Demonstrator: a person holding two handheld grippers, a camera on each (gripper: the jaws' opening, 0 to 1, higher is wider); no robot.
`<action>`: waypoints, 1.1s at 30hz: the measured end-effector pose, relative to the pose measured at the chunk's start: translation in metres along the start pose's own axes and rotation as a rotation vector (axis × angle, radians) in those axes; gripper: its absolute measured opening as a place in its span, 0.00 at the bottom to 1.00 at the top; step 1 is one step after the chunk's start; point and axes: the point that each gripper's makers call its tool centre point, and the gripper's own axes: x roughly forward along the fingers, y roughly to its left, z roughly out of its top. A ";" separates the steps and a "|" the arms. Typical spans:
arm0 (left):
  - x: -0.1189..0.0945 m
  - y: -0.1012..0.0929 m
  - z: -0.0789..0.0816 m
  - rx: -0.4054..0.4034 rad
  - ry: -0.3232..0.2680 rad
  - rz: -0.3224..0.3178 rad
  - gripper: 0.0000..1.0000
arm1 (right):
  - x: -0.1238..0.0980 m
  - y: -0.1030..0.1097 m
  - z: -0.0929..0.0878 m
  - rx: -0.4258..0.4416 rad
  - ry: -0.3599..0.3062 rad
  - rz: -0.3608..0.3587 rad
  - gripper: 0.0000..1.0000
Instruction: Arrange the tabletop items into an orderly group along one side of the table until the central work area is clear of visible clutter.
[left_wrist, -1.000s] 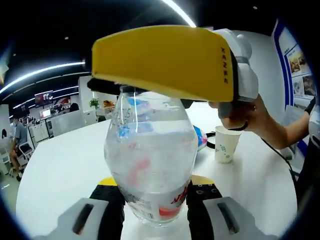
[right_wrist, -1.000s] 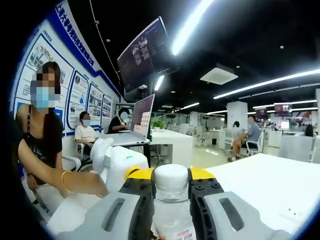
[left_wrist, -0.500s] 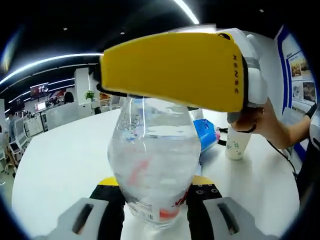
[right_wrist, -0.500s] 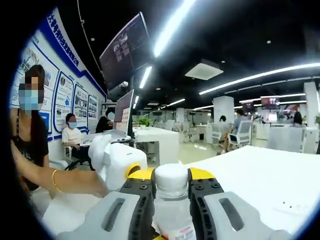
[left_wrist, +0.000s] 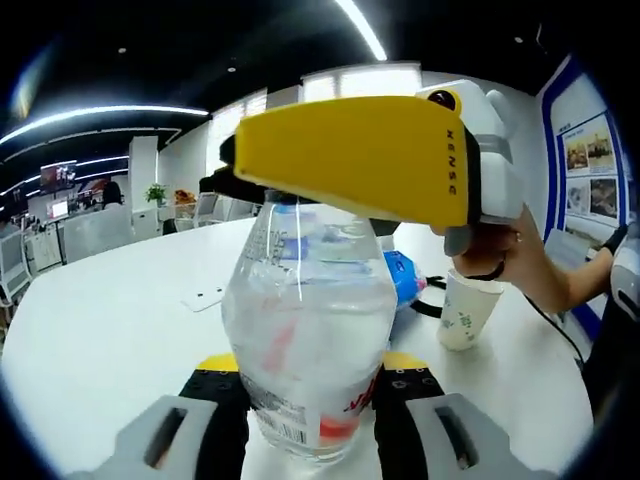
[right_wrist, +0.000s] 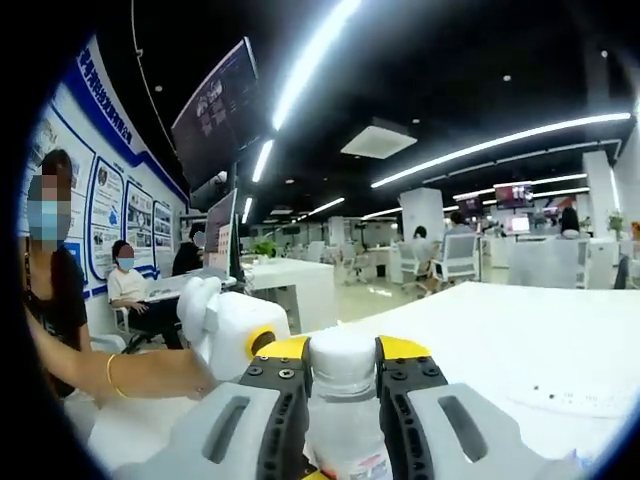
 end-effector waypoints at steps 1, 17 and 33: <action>0.004 -0.004 0.002 0.005 -0.001 -0.011 0.47 | -0.003 0.000 0.000 -0.007 0.004 -0.005 0.22; -0.010 -0.010 0.001 0.033 0.016 -0.002 0.47 | -0.004 0.014 0.002 0.003 -0.013 0.030 0.23; -0.016 0.008 -0.006 -0.122 -0.019 0.051 0.52 | 0.001 0.012 0.002 0.080 -0.085 -0.010 0.23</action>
